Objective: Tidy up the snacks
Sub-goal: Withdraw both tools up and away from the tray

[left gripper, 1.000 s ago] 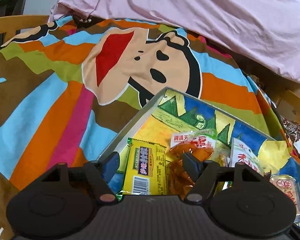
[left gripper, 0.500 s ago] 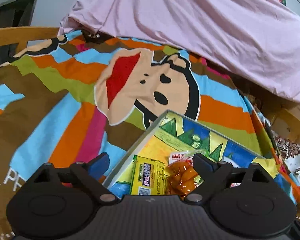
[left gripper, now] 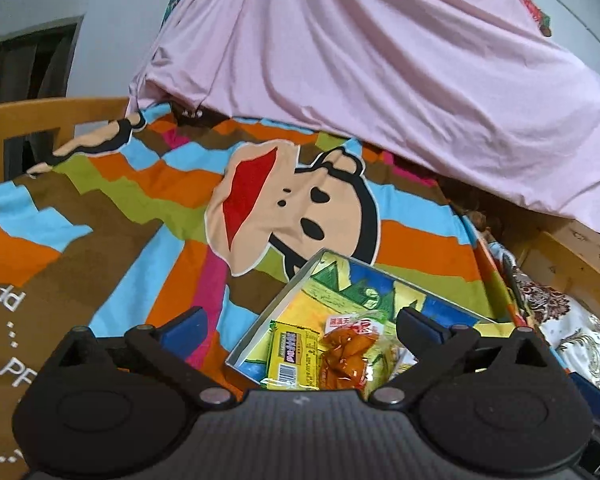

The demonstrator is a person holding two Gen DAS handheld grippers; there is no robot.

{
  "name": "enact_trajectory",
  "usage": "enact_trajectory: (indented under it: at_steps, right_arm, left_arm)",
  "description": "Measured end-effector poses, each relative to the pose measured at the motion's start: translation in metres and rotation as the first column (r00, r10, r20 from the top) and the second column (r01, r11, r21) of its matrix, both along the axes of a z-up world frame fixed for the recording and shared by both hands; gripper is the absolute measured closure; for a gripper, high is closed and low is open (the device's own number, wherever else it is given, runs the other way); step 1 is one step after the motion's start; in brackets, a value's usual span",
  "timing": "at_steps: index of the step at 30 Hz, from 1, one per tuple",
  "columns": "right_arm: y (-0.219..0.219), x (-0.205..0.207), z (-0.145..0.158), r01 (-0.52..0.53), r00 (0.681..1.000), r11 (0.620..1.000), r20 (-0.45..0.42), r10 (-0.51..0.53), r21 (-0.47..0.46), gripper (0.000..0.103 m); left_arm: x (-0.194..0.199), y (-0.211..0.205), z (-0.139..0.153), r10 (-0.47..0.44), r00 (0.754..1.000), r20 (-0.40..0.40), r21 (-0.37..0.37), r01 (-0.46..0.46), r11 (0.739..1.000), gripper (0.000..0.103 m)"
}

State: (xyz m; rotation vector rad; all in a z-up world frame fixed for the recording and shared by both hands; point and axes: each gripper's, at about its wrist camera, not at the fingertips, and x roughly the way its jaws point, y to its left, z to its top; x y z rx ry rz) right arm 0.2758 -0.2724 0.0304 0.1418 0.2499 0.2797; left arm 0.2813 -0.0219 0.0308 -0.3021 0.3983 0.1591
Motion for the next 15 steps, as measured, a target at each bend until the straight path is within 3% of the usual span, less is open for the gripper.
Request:
enact_trajectory:
  at_steps: [15]
  right_arm:
    - [-0.032,-0.065,0.031,0.077,0.994,0.994,0.077,-0.083,0.074,0.007]
  left_arm:
    - [-0.076,-0.009,0.022,-0.001,0.999,0.038,0.028,0.0,1.0,0.001]
